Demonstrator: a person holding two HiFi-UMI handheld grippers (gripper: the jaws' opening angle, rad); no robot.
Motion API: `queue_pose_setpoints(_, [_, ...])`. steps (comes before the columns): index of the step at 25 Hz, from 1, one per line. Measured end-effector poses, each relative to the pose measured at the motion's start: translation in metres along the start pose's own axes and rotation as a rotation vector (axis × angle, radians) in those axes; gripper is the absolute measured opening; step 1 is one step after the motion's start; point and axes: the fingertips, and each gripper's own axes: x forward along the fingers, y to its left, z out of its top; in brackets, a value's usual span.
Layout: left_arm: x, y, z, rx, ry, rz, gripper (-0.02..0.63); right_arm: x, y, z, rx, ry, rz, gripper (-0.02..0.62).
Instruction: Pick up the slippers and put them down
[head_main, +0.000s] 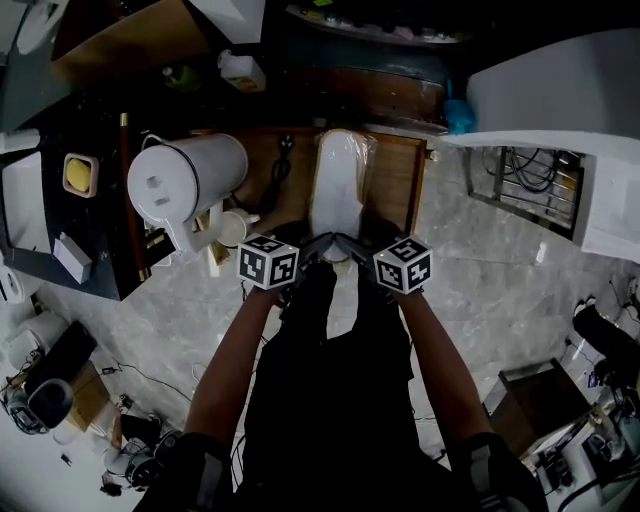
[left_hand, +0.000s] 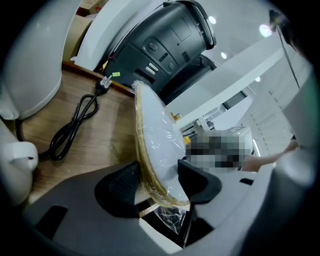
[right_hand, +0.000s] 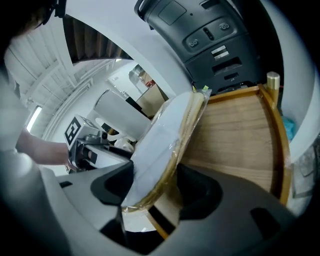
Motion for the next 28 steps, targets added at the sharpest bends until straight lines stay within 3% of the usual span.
queue_pose_setpoints(15, [-0.061,-0.054,0.021,0.140,-0.046,-0.024,0.245,-0.044,0.062,0.037,-0.122,-0.086,-0.017,0.273])
queue_pose_setpoints(28, [-0.114,-0.125,0.028,0.233,-0.149,-0.072,0.238,-0.107,0.122,0.060,-0.215,-0.151,-0.015,0.270])
